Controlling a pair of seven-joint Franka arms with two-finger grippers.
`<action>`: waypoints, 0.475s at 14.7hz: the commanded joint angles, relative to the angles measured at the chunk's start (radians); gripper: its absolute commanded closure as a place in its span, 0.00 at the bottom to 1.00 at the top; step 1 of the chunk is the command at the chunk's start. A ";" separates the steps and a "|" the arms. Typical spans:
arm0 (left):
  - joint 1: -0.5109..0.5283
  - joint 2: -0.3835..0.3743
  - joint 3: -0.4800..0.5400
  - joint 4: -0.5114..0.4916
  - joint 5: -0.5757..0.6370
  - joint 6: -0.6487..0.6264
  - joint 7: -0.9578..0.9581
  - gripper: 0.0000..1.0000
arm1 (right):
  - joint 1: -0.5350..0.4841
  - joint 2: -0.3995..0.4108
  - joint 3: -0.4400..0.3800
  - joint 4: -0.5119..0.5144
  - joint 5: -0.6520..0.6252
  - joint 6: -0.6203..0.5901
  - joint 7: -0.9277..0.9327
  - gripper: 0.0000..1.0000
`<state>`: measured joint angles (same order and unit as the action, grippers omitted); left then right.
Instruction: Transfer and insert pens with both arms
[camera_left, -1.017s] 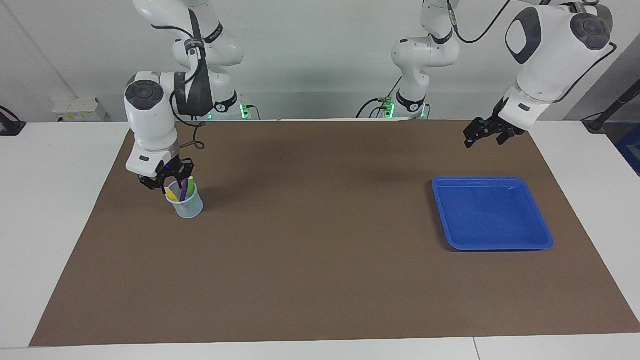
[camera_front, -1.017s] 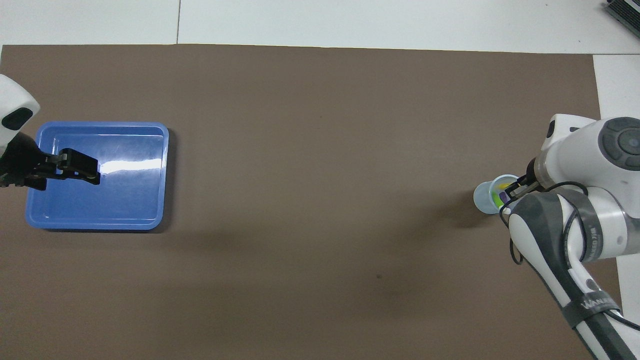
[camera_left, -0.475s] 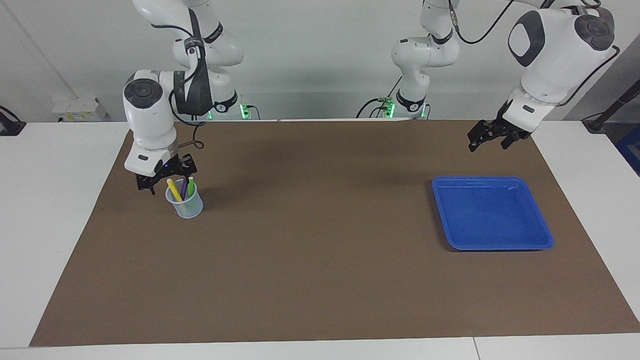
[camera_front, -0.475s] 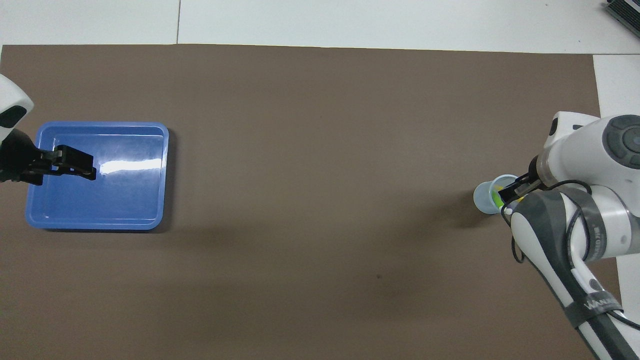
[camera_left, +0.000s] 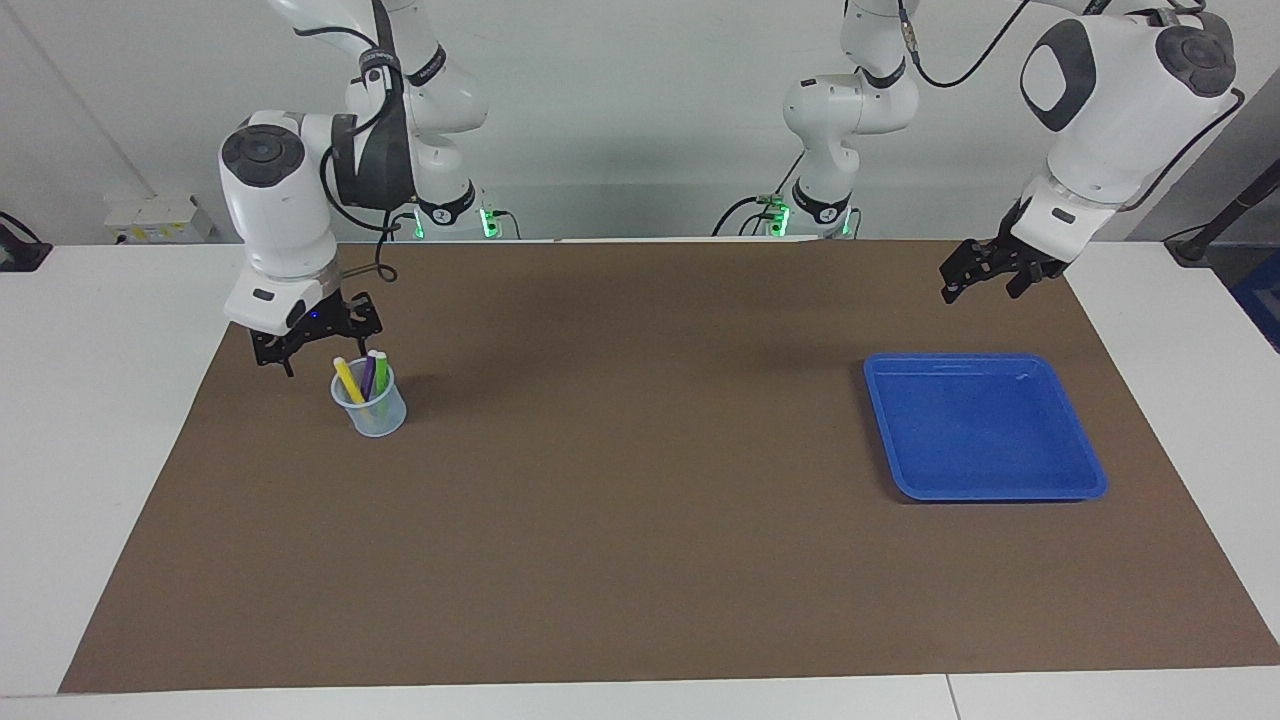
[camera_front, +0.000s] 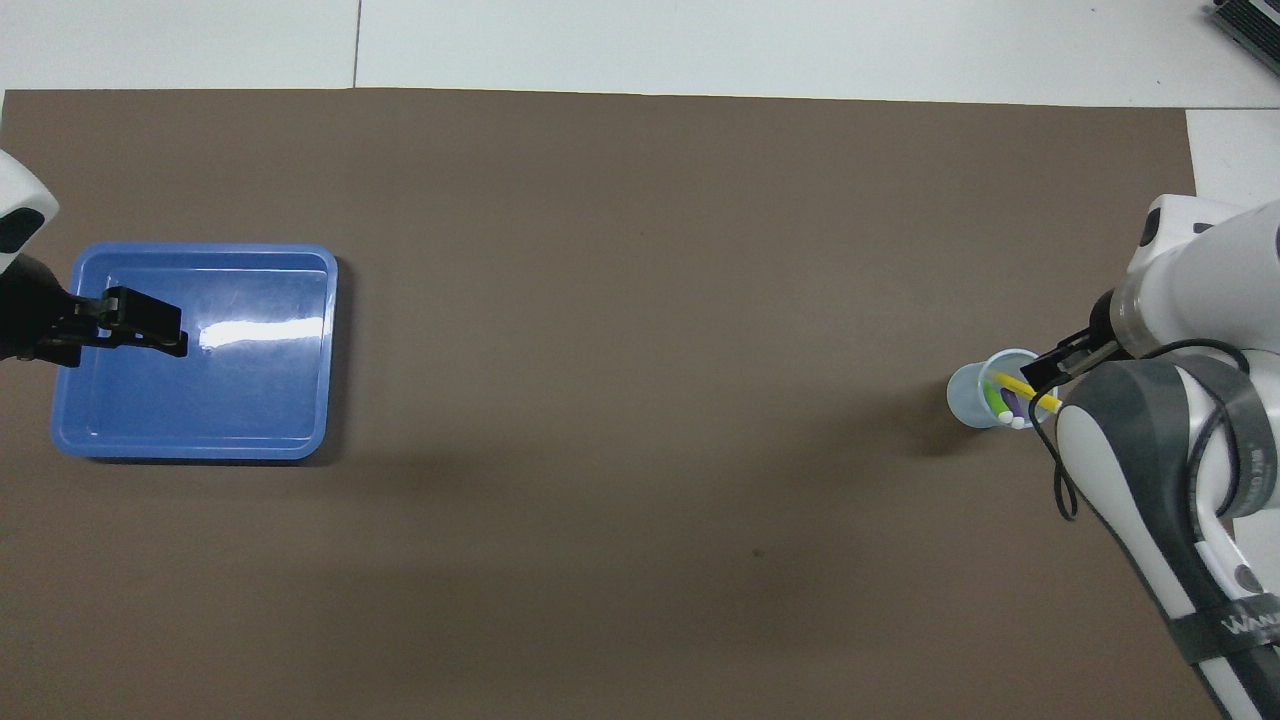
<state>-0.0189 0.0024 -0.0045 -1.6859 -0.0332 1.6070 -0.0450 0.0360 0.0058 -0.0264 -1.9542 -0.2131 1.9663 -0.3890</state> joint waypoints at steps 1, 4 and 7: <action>0.014 0.001 -0.015 0.011 0.022 -0.004 0.013 0.00 | -0.016 -0.003 0.008 0.049 0.050 -0.044 -0.004 0.00; 0.016 0.001 -0.015 0.009 0.022 -0.002 0.011 0.00 | -0.021 -0.001 0.006 0.118 0.081 -0.093 -0.004 0.00; 0.014 -0.001 -0.015 0.008 0.022 -0.002 0.011 0.00 | -0.022 -0.001 0.000 0.172 0.112 -0.129 -0.002 0.00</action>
<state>-0.0180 0.0024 -0.0076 -1.6847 -0.0305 1.6070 -0.0450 0.0319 0.0032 -0.0311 -1.8262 -0.1324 1.8738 -0.3884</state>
